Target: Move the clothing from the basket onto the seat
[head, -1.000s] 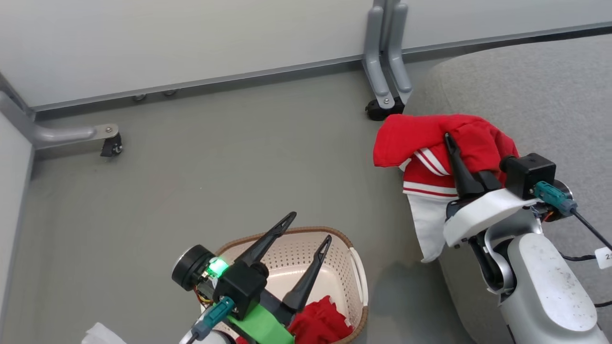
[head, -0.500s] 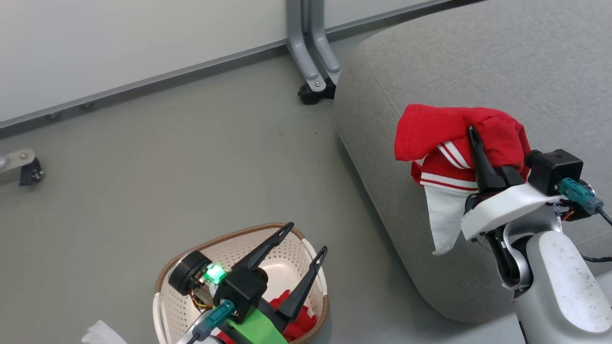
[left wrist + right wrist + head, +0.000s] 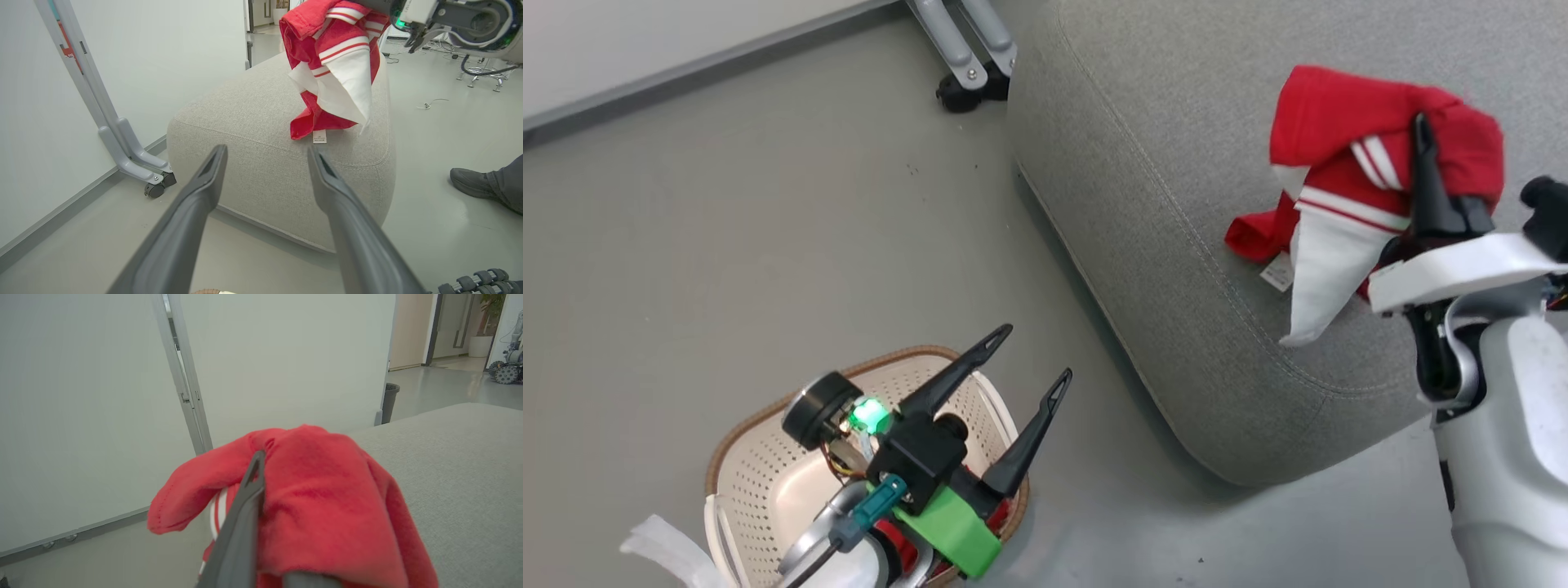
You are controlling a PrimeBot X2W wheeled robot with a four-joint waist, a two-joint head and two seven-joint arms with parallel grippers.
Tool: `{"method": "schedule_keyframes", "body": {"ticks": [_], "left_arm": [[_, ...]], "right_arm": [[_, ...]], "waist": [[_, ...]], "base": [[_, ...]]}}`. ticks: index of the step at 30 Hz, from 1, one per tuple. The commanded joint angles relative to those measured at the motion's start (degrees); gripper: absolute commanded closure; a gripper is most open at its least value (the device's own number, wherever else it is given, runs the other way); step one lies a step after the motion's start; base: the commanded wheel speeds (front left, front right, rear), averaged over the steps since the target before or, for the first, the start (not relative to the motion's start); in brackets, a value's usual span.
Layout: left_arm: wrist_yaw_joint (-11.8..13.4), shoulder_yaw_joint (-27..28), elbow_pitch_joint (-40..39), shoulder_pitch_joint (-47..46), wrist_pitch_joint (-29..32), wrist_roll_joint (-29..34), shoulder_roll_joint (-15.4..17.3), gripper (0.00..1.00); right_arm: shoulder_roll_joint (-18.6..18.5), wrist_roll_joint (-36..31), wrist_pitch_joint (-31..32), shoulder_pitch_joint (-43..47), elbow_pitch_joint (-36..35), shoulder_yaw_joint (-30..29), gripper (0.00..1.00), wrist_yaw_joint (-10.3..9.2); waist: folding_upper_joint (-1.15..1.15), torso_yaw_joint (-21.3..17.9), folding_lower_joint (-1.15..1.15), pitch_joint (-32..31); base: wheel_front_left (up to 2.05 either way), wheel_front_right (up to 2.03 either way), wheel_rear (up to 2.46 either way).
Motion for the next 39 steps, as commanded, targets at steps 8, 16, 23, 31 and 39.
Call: {"method": "schedule_keyframes", "body": {"ticks": [8, 16, 23, 31, 39], "left_arm": [[-0.48, 1.05, -4.25, -7.85, 1.43, 2.67, 2.38, 0.0], [-0.8, 1.67, -6.31, -13.42, 1.7, 4.17, 3.76, 0.0], [-1.15, 1.77, -7.73, -16.34, 1.92, 4.85, 4.88, 0.0], [-0.85, 1.47, -6.91, -16.73, 1.16, 4.54, 4.68, 0.0], [0.95, 2.44, -4.33, -13.82, -1.02, 1.93, 3.61, 0.0]], "right_arm": [[-3.9, 3.76, -3.59, -13.52, 6.46, -7.04, 1.0, 0.0], [-9.14, 5.39, -5.28, -23.62, 14.61, -11.47, 1.0, 0.0], [-10.03, 5.64, -6.25, -28.08, 25.24, -12.99, 1.0, 0.0], [-8.32, 3.26, -6.54, -26.89, 30.32, -15.89, 0.0, -0.01], [-3.37, 0.23, -6.53, -18.73, 24.81, -18.22, 0.0, -0.01]], "waist": [[0.0, 2.94, 0.0, 14.41], [0.0, 6.64, 0.0, 22.29], [0.0, 7.85, 0.0, 27.44], [0.0, 7.89, 0.0, 27.92], [0.0, 6.77, 0.0, 22.98]], "base": [[0.0, 0.0, 0.0], [0.0, 0.0, 0.0], [0.0, 0.0, 0.0], [0.0, 0.0, 0.0], [0.0, 0.0, 0.0]]}}
